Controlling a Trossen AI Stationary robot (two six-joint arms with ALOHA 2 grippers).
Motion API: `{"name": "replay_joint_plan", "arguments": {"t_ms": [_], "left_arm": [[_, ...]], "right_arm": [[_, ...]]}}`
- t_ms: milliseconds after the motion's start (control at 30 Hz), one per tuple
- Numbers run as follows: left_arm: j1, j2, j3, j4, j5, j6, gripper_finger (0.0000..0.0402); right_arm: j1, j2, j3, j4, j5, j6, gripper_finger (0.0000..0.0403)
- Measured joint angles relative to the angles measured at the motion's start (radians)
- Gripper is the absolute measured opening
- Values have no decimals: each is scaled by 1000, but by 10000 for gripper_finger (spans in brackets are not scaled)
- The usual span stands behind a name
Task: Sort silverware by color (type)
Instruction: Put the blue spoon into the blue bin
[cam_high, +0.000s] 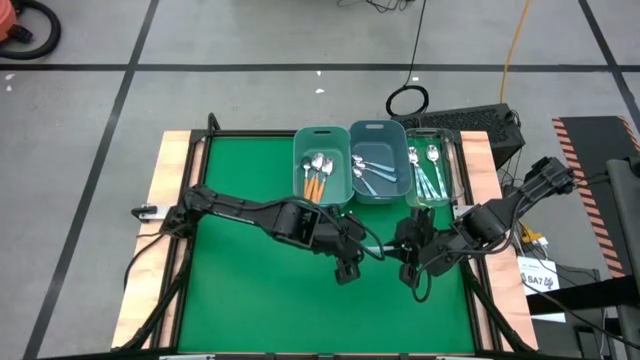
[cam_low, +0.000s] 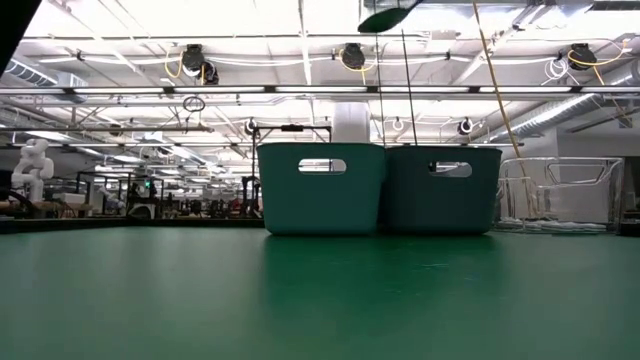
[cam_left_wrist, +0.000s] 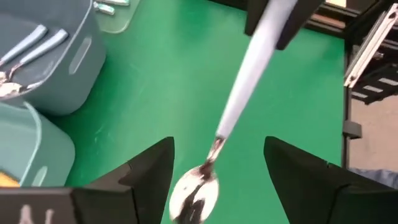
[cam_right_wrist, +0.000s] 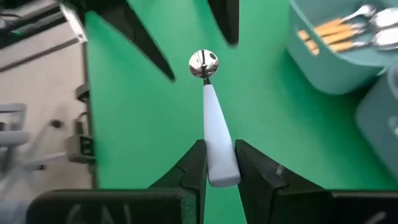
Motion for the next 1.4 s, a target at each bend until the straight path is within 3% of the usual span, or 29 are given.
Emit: {"name": "replay_joint_plan", "arguments": {"t_ms": [200, 500, 733, 1100, 1400], "left_arm": [[-3, -5, 117, -45, -1, 7, 256], [8, -25, 118, -16, -23, 11, 257], [7, -25, 118, -17, -22, 14, 257], [11, -25, 118, -17, -26, 68, 257], [35, -25, 118, -21, -26, 67, 257]], "right_arm": [[0, -11, 0, -9, -25, 74, 56], [-33, -19, 7, -73, -21, 144, 56], [-100, -19, 106, -265, 1, 162, 56], [-311, -19, 164, -542, 5, 204, 56], [-554, -19, 164, -551, 4, 82, 56]]}}
